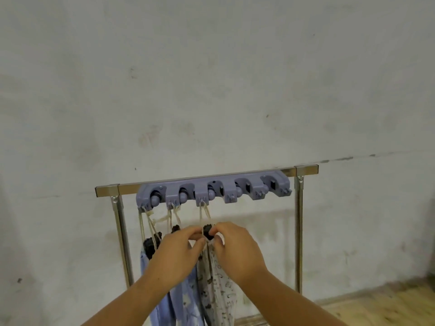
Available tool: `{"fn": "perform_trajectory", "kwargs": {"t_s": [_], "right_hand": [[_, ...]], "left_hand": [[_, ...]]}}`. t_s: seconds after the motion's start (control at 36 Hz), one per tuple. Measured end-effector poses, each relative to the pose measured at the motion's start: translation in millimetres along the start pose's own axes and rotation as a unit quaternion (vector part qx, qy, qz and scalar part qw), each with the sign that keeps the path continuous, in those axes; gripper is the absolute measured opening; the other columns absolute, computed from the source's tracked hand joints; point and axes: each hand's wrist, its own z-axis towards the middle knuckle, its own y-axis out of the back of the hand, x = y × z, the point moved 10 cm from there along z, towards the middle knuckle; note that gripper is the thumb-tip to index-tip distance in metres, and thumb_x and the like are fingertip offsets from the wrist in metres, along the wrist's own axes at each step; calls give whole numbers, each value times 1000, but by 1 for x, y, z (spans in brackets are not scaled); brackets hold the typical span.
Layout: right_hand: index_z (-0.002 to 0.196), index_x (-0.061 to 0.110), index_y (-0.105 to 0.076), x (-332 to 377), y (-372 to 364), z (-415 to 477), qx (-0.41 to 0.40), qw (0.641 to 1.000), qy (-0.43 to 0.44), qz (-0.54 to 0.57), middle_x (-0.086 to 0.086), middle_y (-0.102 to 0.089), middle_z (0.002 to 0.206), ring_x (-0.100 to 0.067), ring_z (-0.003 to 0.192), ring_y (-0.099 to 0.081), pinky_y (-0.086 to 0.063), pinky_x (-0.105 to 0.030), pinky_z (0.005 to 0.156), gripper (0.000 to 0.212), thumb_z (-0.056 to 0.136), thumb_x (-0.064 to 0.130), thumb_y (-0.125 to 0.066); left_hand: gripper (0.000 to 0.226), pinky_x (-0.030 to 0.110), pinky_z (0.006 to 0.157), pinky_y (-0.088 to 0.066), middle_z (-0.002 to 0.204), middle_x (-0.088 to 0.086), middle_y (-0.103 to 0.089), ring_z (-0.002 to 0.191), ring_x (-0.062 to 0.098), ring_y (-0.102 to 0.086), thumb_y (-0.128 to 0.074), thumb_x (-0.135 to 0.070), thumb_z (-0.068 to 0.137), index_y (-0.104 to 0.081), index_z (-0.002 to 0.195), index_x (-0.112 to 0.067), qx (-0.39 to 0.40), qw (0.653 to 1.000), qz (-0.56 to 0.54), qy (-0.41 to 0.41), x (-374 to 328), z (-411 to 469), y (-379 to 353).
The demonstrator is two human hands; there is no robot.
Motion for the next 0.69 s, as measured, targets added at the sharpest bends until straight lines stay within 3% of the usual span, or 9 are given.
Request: {"fn": "perform_trajectory", "kwargs": {"t_s": [0.11, 0.25, 0.36, 0.44, 0.56, 0.69], "right_hand": [[107, 31, -66, -5, -2, -24, -9, 1000, 1, 14, 12, -65, 108, -11, 95, -62, -55, -36, 85, 17, 103, 27, -49], [107, 30, -66, -12, -11, -56, -17, 999, 17, 22, 12, -65, 104, -10, 94, -61, -56, -35, 83, 16, 100, 32, -51], [105, 33, -66, -24, -18, -88, -25, 999, 5, 40, 15, -64, 102, -5, 81, -58, -54, -30, 79, 12, 99, 33, -55], [103, 35, -66, -36, -28, -113, -14, 999, -18, 41, 16, -65, 101, 0, 69, -54, -51, -21, 74, 9, 100, 31, -59], [105, 31, -69, -56, -44, -149, 8, 998, -50, 46, 12, -68, 104, -2, 70, -55, -54, -28, 78, 11, 98, 27, -61], [103, 30, -71, -85, -74, -202, 32, 994, -82, 58, 15, -70, 101, -1, 74, -62, -54, -27, 78, 10, 96, 25, -66]], "left_hand": [[34, 2, 81, -42, 114, -32, -62, 98, -7, -63, -57, -44, 103, -59, 137, -40, 9, 1000, -3, 9, 5, -22, -13], [27, 2, 78, -46, 109, -33, -63, 94, -17, -60, -55, -45, 103, -61, 130, -43, 42, 998, -33, 19, 12, -55, -31], [18, 7, 73, -50, 102, -29, -67, 82, -10, -67, -59, -39, 102, -64, 119, -45, 44, 998, -39, 26, 24, -84, -44], [21, 9, 71, -51, 98, -24, -70, 78, -8, -67, -61, -38, 101, -71, 119, -35, 39, 998, -34, 25, 38, -105, -56], [24, 2, 68, -45, 96, -26, -66, 78, -14, -63, -60, -38, 102, -71, 122, -31, 50, 998, -30, 29, 52, -132, -74], [21, 10, 68, -49, 102, -19, -68, 73, -1, -67, -58, -35, 105, -69, 122, -31, 83, 994, -35, 63, 78, -182, -101]]}}
